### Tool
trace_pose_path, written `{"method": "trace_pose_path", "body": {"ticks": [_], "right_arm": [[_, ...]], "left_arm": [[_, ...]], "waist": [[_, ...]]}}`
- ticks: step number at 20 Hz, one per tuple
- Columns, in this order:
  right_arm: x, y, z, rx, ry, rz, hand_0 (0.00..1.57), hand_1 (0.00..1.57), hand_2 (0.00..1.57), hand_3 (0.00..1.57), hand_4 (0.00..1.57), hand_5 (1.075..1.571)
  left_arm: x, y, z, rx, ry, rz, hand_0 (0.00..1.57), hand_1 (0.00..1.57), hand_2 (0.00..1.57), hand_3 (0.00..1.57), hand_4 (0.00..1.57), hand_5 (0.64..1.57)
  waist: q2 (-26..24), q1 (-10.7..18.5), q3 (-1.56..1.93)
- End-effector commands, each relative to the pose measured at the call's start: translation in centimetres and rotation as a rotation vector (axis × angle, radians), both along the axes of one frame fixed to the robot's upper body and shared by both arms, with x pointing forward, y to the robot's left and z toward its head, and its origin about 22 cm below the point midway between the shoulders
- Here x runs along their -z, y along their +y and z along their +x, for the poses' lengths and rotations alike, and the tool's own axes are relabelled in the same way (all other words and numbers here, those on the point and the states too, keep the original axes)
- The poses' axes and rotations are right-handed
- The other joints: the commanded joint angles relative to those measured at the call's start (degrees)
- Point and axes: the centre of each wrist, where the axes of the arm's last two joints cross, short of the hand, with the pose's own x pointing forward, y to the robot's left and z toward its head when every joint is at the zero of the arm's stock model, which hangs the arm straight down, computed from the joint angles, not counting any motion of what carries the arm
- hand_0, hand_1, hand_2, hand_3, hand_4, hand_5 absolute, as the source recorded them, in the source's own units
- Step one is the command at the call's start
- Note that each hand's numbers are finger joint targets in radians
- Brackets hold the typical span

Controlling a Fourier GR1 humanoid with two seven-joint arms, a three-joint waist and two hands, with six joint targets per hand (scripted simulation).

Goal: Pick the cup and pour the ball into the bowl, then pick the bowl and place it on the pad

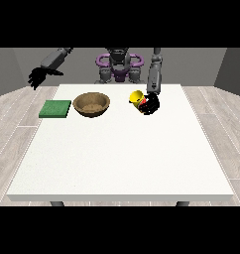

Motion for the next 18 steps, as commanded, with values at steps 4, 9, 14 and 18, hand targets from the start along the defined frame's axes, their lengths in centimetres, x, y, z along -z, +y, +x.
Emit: {"method": "trace_pose_path", "body": {"ticks": [4, 9, 14, 18], "right_arm": [[4.8, -3.2, -2.2, 0.107, 0.2, 0.032, 0.0, 0.0, 0.0, 0.0, 0.0, 1.556], [7.7, -5.5, -5.3, 0.176, 0.313, 0.038, 0.0, 0.0, 0.1, 0.0, 0.0, 1.56], [9.0, -5.5, -5.8, 0.232, 0.308, 0.038, 0.0, 0.0, 0.0, 0.0, 0.0, 1.558], [8.3, -5.8, -5.5, 0.18, 0.356, 0.027, 0.0, 0.0, 0.04, 0.0, 0.0, 1.558]], "left_arm": [[0.0, -4.4, -0.1, 0.011, 0.142, 0.189, 1.35, 1.35, 1.57, 1.57, 0.99, 1.532], [-1.3, -7.3, 0.1, 0.054, 0.215, 0.321, 1.37, 1.37, 1.57, 1.57, 1.05, 1.558], [-4.1, -10.2, 1.4, 0.062, 0.217, 0.443, 1.38, 1.38, 1.57, 1.57, 1.14, 1.567], [-3.8, -11.1, 0.8, 0.02, 0.222, 0.489, 1.38, 1.38, 1.57, 1.57, 1.14, 1.567]], "waist": [[-11.5, 4.8, -0.13], [-19.0, 9.1, -0.13], [-18.7, 11.7, -0.2], [-20.4, 10.1, -0.24]]}}
